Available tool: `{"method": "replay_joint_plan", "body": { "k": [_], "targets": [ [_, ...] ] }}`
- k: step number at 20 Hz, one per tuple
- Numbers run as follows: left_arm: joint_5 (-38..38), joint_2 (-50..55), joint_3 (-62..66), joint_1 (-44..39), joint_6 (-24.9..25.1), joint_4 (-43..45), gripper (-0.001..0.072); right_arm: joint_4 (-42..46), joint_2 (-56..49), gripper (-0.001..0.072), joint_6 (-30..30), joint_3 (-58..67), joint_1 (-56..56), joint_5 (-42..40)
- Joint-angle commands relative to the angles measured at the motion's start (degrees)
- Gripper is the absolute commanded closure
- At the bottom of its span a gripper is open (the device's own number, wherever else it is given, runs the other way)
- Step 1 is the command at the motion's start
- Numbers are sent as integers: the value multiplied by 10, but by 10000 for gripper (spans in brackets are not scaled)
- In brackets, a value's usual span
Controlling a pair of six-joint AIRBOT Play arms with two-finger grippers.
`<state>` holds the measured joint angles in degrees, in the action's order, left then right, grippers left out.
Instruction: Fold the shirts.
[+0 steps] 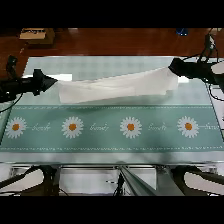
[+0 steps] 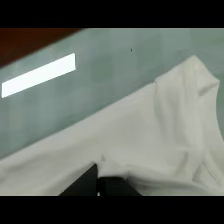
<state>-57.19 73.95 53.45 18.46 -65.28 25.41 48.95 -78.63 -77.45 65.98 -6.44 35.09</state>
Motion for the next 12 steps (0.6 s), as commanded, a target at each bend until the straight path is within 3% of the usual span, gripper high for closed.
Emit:
{"method": "replay_joint_plan", "body": {
  "k": [1,6,12],
  "targets": [
    [36,51,8,0,-1,-6,686,-56,-69,684,-5,44,5,-73],
    [82,113,10,-17,29,-38,686,-94,-125,684,-3,64,26,-112],
    [101,162,10,-21,31,-51,684,-100,-165,683,-26,64,38,-147]
  ]
}}
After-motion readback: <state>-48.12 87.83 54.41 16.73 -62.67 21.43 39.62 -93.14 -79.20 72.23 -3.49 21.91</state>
